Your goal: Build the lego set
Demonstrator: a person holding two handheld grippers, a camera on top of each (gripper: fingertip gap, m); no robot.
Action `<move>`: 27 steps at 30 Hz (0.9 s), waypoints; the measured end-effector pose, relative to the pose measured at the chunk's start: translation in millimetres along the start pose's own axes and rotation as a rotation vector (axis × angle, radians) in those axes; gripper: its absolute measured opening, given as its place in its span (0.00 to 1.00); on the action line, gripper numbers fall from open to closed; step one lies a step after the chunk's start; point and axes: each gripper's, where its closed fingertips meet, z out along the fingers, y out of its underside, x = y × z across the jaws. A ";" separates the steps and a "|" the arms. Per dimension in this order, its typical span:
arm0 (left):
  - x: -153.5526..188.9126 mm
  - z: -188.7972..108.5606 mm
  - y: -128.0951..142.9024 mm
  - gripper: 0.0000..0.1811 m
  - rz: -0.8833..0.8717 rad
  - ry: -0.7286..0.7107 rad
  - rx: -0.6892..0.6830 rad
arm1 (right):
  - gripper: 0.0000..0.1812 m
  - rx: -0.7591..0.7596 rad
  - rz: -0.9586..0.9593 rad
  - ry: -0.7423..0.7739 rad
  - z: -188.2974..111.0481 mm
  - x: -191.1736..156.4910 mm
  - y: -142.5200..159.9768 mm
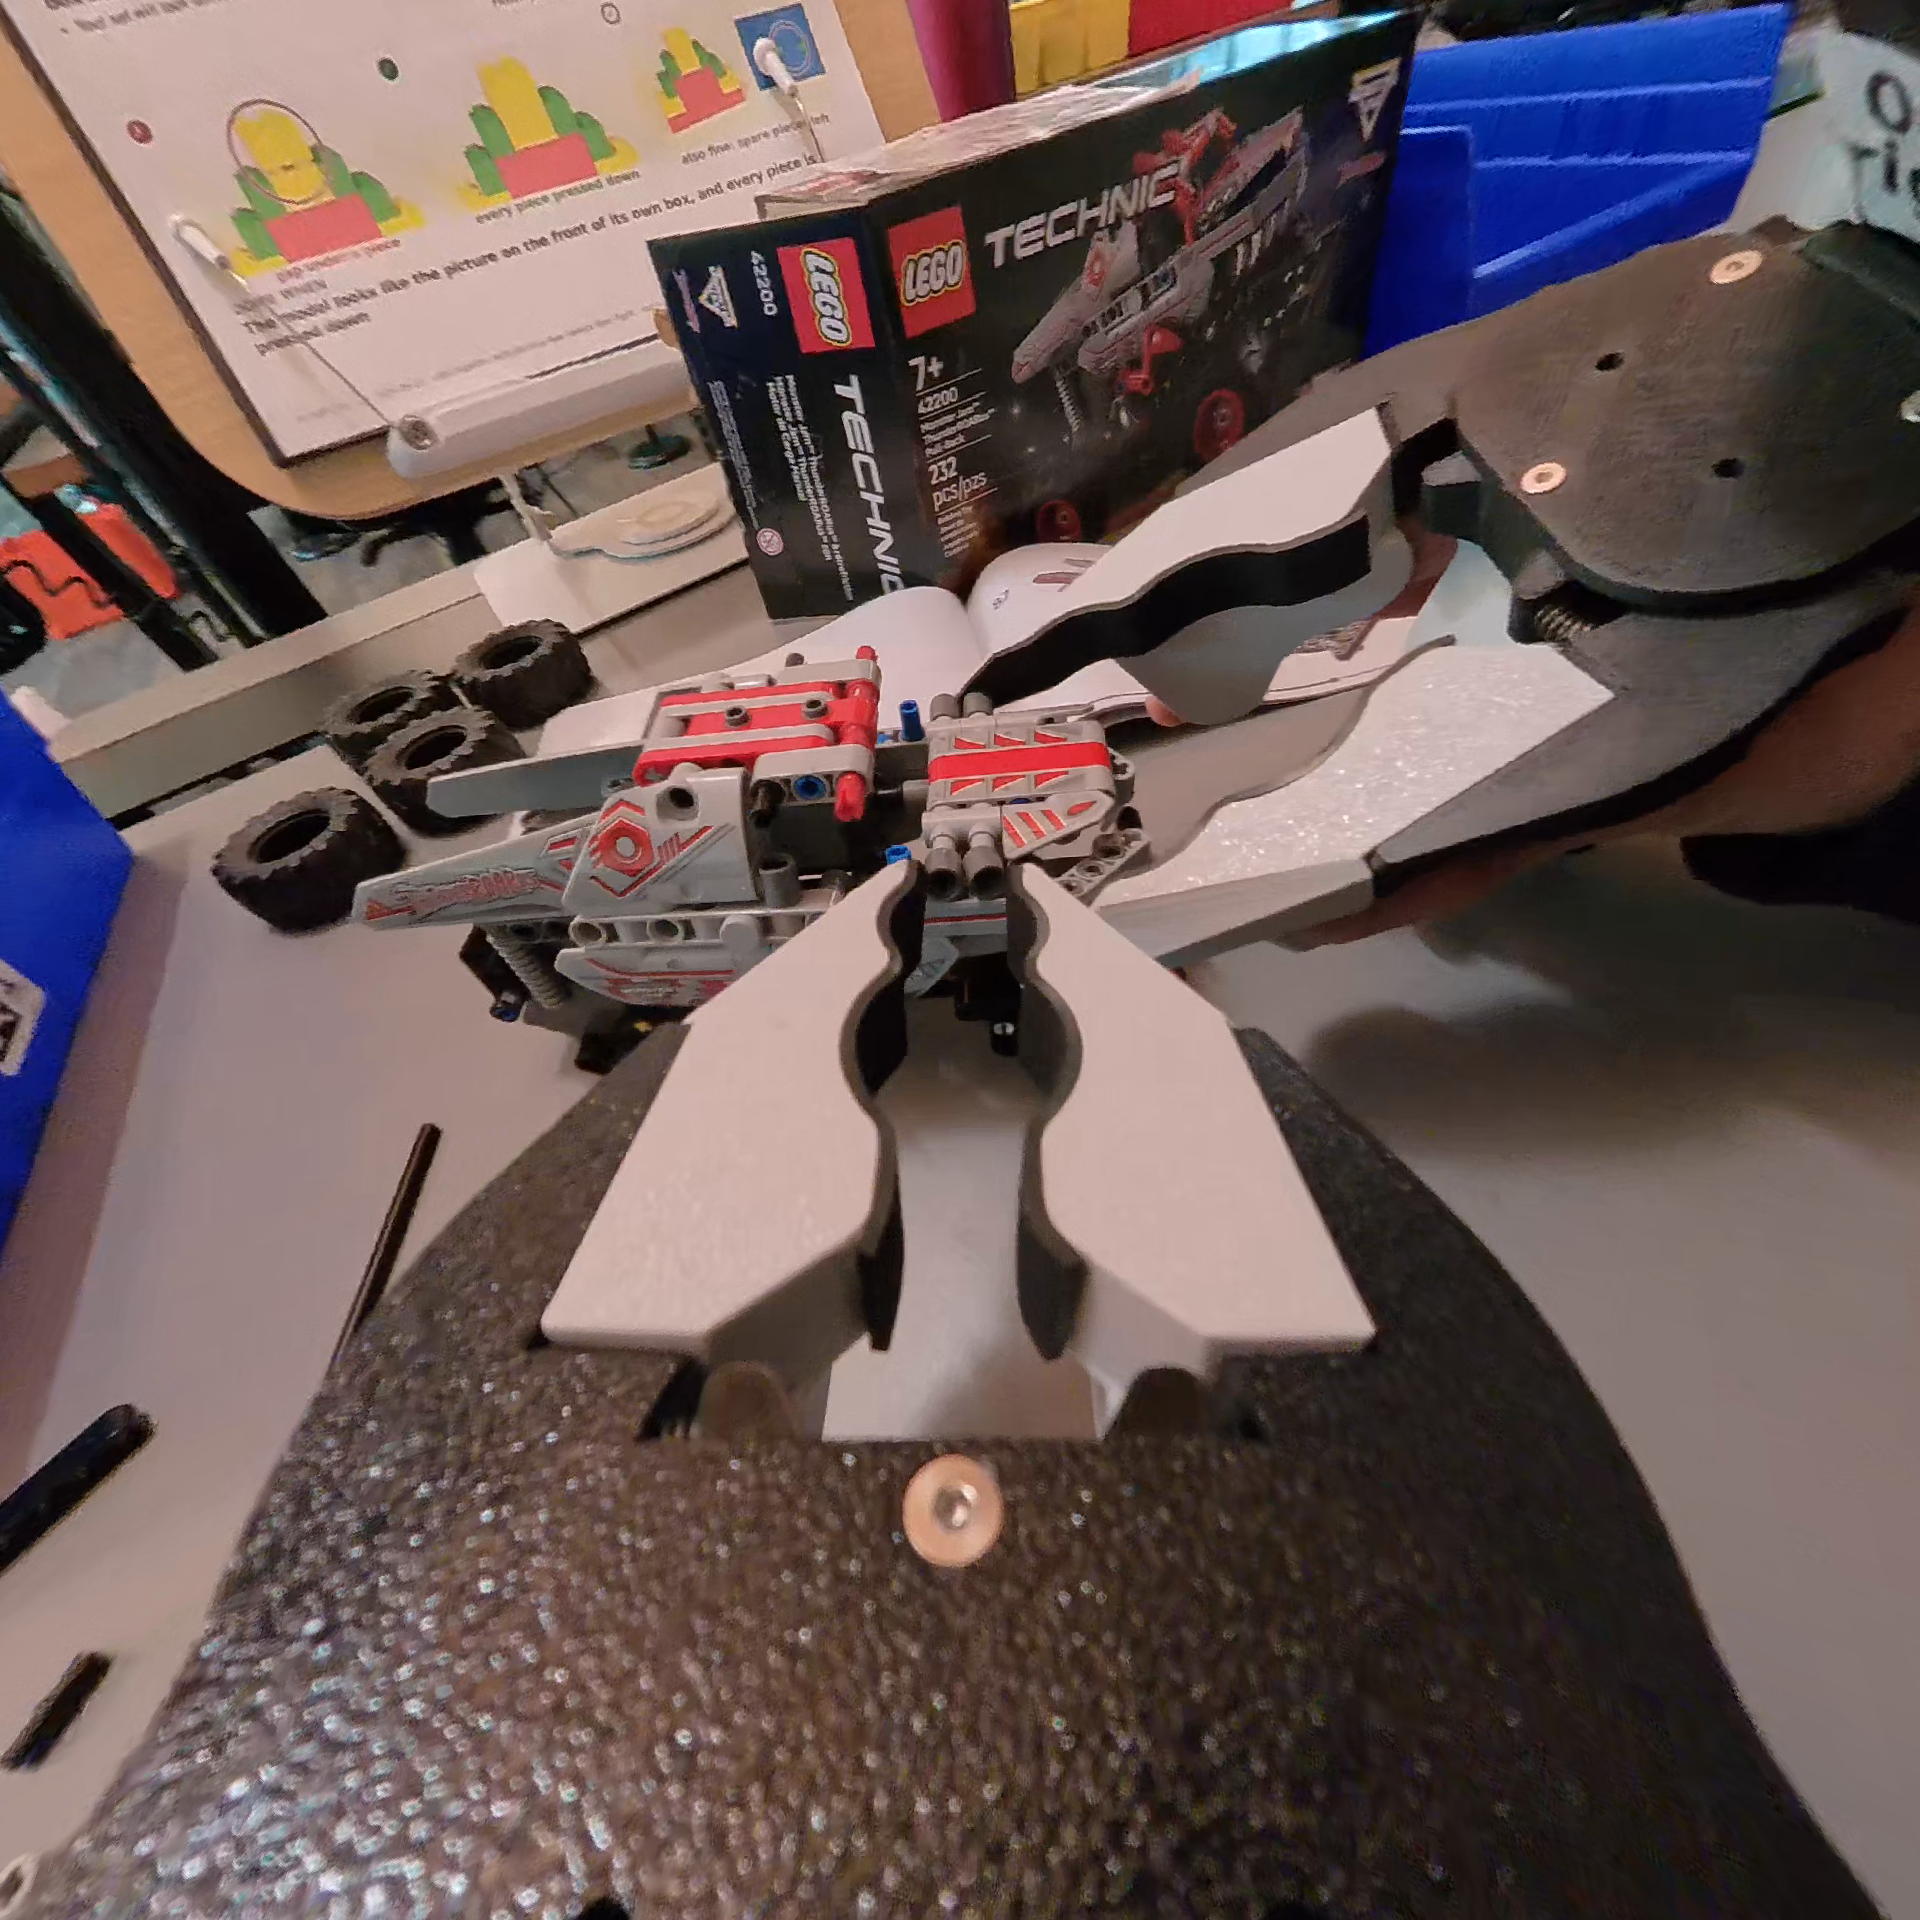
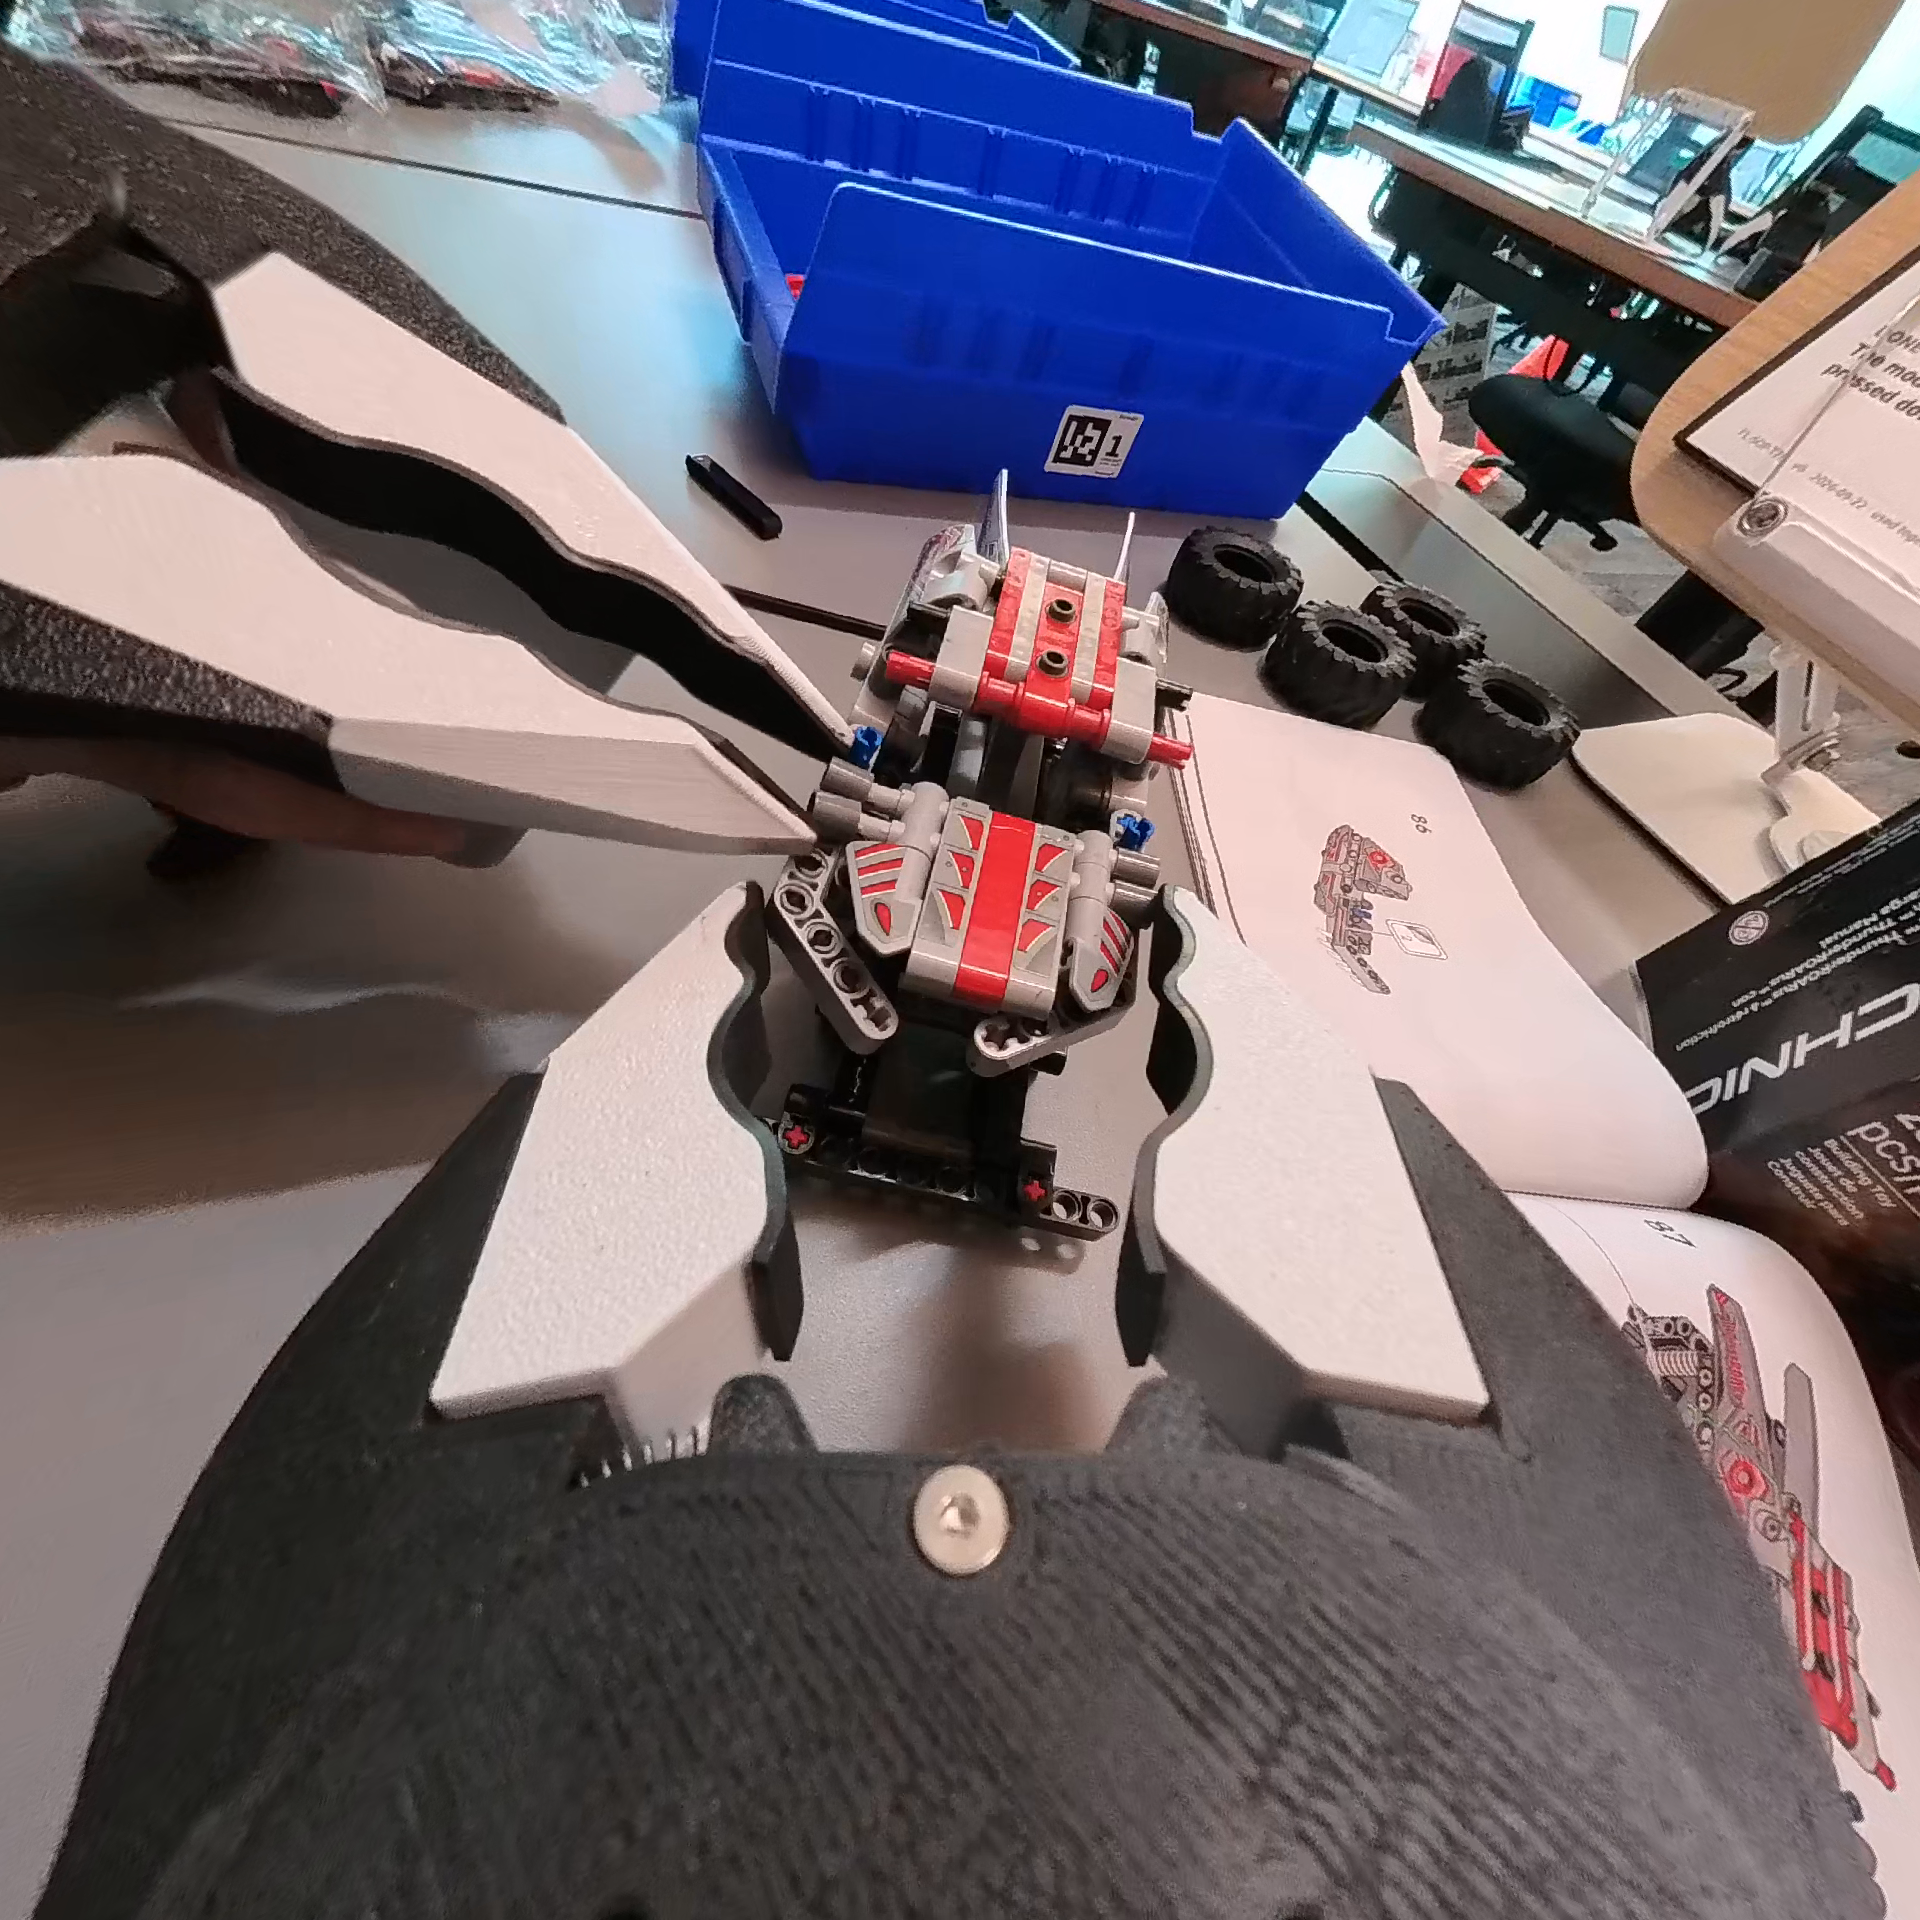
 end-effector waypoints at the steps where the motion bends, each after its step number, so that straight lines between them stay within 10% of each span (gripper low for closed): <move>1: -0.1 -0.1 0.0 0.07 -0.011 0.017 0.001 | 0.40 0.000 0.000 -0.001 0.0 0.0 0.0; 27: -1.4 -3.9 -0.4 0.08 -0.020 0.150 0.025 | 0.43 0.022 0.150 -0.052 0.2 2.9 -5.8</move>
